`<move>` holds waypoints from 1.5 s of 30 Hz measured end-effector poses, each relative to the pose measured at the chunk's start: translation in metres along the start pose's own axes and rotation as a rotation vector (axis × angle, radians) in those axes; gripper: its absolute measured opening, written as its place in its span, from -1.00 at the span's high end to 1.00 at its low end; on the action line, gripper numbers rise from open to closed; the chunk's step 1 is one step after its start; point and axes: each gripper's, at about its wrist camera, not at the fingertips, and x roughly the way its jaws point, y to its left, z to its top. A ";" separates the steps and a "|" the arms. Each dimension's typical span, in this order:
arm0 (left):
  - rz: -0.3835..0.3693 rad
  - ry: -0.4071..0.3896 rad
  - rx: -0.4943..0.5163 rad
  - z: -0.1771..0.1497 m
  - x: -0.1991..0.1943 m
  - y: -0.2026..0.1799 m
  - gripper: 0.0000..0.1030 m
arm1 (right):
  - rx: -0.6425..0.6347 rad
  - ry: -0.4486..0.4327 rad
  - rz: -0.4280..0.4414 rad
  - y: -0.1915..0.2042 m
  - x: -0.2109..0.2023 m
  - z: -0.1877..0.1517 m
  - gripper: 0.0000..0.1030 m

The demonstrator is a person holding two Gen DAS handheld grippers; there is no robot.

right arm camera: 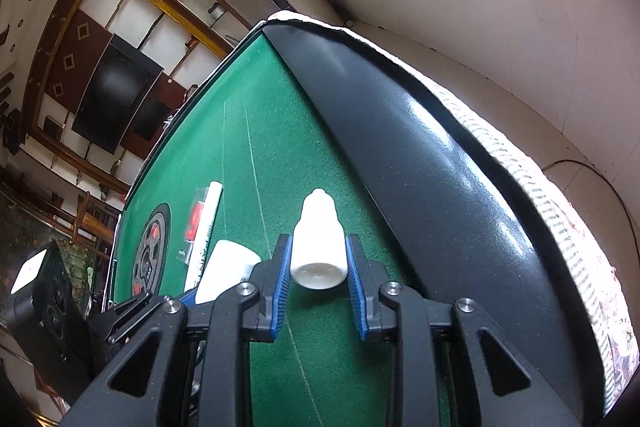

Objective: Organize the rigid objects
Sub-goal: 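Carry both white bottles into the tray and open both tools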

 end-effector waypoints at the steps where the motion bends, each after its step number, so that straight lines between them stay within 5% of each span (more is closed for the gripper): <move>1: -0.008 -0.017 -0.029 -0.005 -0.010 0.003 0.32 | -0.003 -0.001 -0.001 0.001 0.000 0.001 0.50; 7: -0.001 -0.104 -0.115 -0.052 -0.073 0.011 0.31 | -0.042 -0.008 -0.019 0.007 0.004 -0.002 0.50; 14: 0.011 -0.236 -0.374 -0.152 -0.170 0.062 0.31 | -0.094 -0.019 -0.057 0.016 0.008 -0.006 0.50; 21: 0.196 -0.290 -0.683 -0.265 -0.236 0.139 0.31 | -0.207 -0.050 -0.154 0.033 0.012 -0.015 0.50; 27: 0.285 -0.254 -0.844 -0.324 -0.252 0.173 0.30 | -0.266 -0.037 -0.180 0.048 0.017 -0.020 0.50; 33: 0.282 -0.178 -0.900 -0.337 -0.225 0.181 0.30 | -0.240 -0.006 -0.025 0.077 -0.011 -0.034 0.50; 36: 0.358 -0.121 -0.904 -0.337 -0.214 0.182 0.30 | -0.288 0.031 0.066 0.111 -0.021 -0.051 0.51; 40: 0.391 -0.139 -0.897 -0.337 -0.219 0.174 -0.19 | -0.378 0.116 0.193 0.167 -0.020 -0.084 0.51; 45: 0.392 -0.250 -0.923 -0.346 -0.251 0.168 -0.27 | -0.497 0.287 0.339 0.241 0.001 -0.145 0.51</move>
